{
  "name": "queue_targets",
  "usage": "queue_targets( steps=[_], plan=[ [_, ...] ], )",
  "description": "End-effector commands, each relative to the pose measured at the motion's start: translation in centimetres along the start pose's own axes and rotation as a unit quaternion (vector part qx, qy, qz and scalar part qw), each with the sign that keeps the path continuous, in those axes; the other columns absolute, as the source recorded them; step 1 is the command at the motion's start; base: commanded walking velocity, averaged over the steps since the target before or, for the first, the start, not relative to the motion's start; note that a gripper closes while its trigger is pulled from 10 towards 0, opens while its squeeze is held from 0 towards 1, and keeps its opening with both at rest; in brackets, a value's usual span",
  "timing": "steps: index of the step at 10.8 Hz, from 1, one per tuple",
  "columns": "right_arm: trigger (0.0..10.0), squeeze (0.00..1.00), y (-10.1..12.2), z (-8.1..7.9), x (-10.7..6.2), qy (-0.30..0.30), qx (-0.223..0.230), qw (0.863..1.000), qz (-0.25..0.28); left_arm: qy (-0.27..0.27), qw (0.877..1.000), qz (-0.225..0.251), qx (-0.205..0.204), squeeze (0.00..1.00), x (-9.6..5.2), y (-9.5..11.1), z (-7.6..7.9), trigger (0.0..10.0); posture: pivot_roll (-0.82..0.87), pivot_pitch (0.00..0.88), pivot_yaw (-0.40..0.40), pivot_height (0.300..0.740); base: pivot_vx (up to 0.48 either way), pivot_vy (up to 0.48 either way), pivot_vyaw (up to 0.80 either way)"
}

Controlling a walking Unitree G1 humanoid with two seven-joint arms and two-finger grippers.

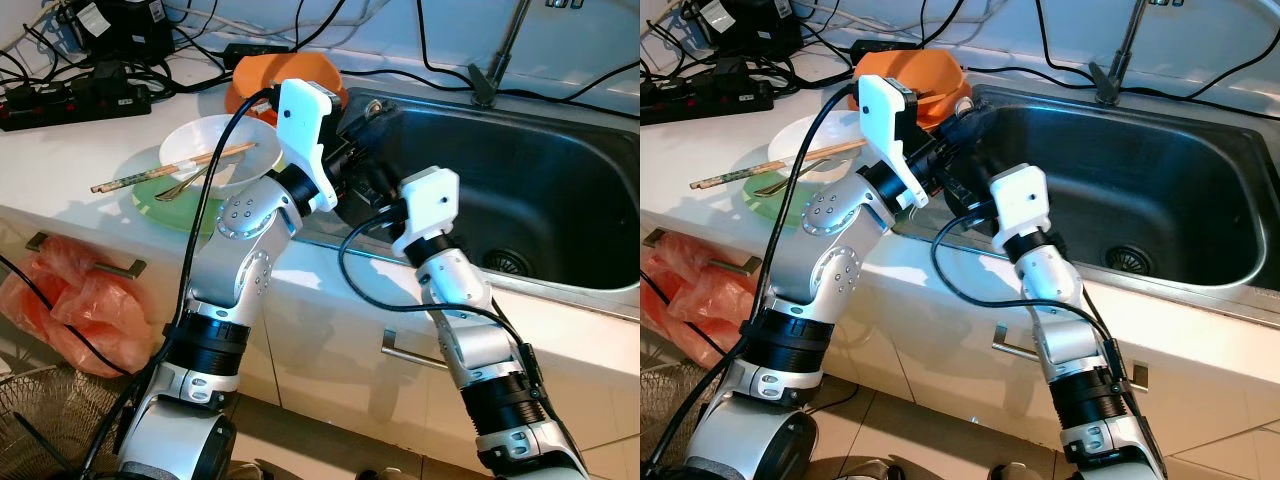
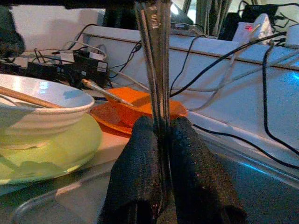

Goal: Kitchen organization

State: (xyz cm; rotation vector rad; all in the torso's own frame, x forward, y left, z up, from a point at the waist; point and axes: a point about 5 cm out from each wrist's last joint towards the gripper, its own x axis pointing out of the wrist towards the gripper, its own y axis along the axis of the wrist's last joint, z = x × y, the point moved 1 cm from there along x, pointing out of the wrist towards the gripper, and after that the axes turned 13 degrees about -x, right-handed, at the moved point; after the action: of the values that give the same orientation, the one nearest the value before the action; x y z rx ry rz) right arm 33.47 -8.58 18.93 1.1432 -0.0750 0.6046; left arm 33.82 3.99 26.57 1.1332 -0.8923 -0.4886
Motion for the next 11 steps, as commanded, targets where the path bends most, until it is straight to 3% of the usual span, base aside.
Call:
queue_targets(
  steps=[1, 9, 10, 11],
  plan=[
    [0.0, 0.00, 0.1, -0.1, 0.0, 0.001, 0.006, 1.000, 0.003, -0.013, 1.000, 0.005, 0.006, 0.00, 0.2, 0.4, 0.5, 10.0, -0.01, 0.060, 0.028, 0.740, 0.000, 0.000, 0.00],
    [0.0, 0.00, -0.1, -0.1, -0.1, -0.001, 0.007, 1.000, 0.000, -0.002, 1.000, -0.014, 0.026, 0.00, 0.2, -0.7, 0.4, 10.0, -0.01, 0.048, 0.030, 0.740, 0.000, 0.000, 0.00],
    [0.0, 0.00, -0.1, -0.1, -0.1, -0.002, 0.007, 1.000, -0.001, 0.002, 1.000, -0.016, 0.024, 1.00, 0.1, -0.9, 0.3, 10.0, -0.01, 0.052, 0.028, 0.740, 0.000, 0.000, 0.00],
    [0.0, 0.00, -0.2, 0.0, -0.2, -0.004, 0.007, 1.000, -0.004, 0.007, 1.000, -0.017, 0.020, 1.00, 0.1, -1.0, 0.2, 10.0, -0.01, 0.055, 0.025, 0.740, 0.000, 0.000, 0.00]
  ],
)
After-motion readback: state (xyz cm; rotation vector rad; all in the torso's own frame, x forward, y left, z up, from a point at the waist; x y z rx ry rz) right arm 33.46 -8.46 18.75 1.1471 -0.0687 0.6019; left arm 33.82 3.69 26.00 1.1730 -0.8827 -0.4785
